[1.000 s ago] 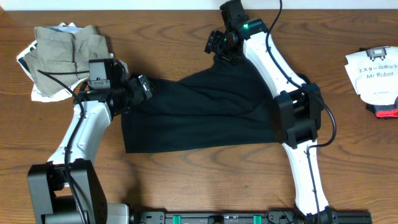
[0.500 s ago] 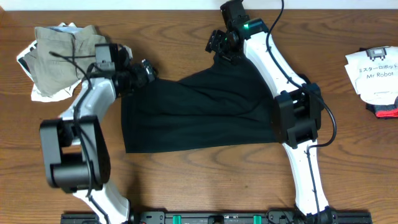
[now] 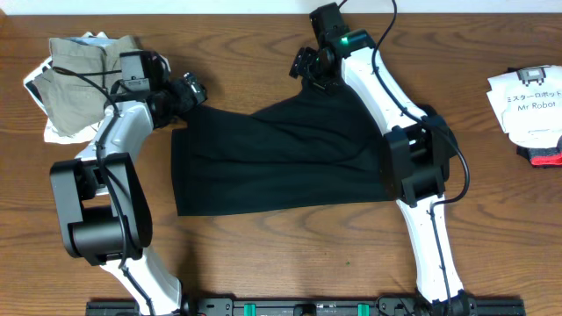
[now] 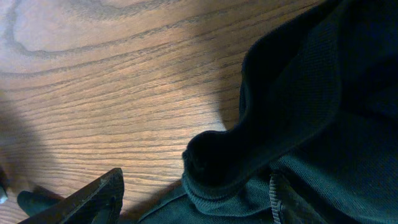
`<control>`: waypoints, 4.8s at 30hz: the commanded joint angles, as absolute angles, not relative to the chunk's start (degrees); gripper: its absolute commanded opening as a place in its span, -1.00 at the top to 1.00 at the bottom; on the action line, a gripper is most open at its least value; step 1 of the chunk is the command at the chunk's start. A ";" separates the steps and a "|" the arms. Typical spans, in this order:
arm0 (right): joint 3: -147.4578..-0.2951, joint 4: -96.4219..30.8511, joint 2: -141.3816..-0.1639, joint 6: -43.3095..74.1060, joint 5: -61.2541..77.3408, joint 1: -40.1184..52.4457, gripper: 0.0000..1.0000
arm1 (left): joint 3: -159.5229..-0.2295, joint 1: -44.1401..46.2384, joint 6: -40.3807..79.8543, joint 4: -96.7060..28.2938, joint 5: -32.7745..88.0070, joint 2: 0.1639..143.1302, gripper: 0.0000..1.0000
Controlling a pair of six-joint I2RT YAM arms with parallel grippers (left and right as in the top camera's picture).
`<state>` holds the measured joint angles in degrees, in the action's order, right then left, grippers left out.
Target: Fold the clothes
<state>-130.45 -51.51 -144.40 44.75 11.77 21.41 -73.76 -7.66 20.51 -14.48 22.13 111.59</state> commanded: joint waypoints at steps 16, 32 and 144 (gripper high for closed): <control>-131.50 -50.89 -145.93 45.39 10.96 22.57 -0.40 | -74.94 -8.05 20.23 -10.96 27.51 118.56 -0.89; -131.52 -49.65 -148.00 45.82 10.28 21.45 0.14 | -74.94 -8.05 20.23 -10.98 27.46 118.56 0.19; -132.38 -67.07 -137.03 33.58 8.34 15.11 0.98 | -74.94 -8.88 28.18 -9.72 30.48 119.87 0.88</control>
